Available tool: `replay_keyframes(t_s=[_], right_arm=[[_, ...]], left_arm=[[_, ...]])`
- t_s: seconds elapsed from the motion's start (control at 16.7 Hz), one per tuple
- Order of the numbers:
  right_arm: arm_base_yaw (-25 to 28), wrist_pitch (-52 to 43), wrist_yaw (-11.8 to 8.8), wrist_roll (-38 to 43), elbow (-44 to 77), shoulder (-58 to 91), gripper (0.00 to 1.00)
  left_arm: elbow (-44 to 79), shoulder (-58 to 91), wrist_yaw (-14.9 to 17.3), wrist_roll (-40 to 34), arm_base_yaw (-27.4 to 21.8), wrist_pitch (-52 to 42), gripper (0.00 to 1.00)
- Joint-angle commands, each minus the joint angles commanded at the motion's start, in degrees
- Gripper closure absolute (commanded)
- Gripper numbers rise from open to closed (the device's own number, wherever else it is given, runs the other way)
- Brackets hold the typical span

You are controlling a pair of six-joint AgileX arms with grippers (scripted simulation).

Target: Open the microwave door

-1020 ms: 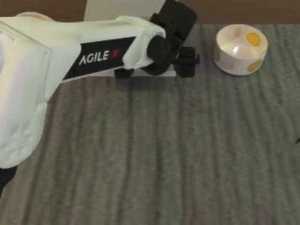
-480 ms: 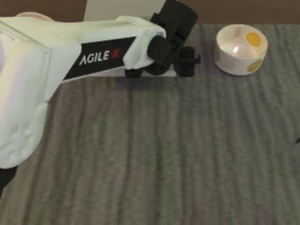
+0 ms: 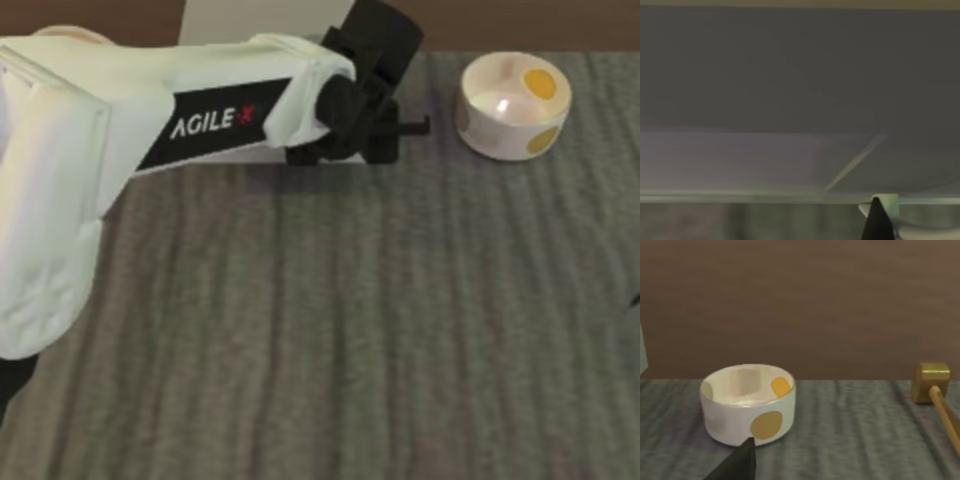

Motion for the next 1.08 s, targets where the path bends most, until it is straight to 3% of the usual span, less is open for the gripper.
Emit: replay_keyframes(t_s=[0.3,0.42,1.08], right_arm=[[0.0,0.0,0.0,0.0,0.0,0.0,0.00],[0.0,0.0,0.0,0.0,0.0,0.0,0.00],[0.0,0.0,0.0,0.0,0.0,0.0,0.00]], left_arm=[[0.0,0.0,0.0,0.0,0.0,0.0,1.00],[-3.1,-1.6,0.7,-0.2,-2.2,-0.3,1.00],[-8.4,-5.1,-1.2,-1.8,-2.0,2.6,1.00]])
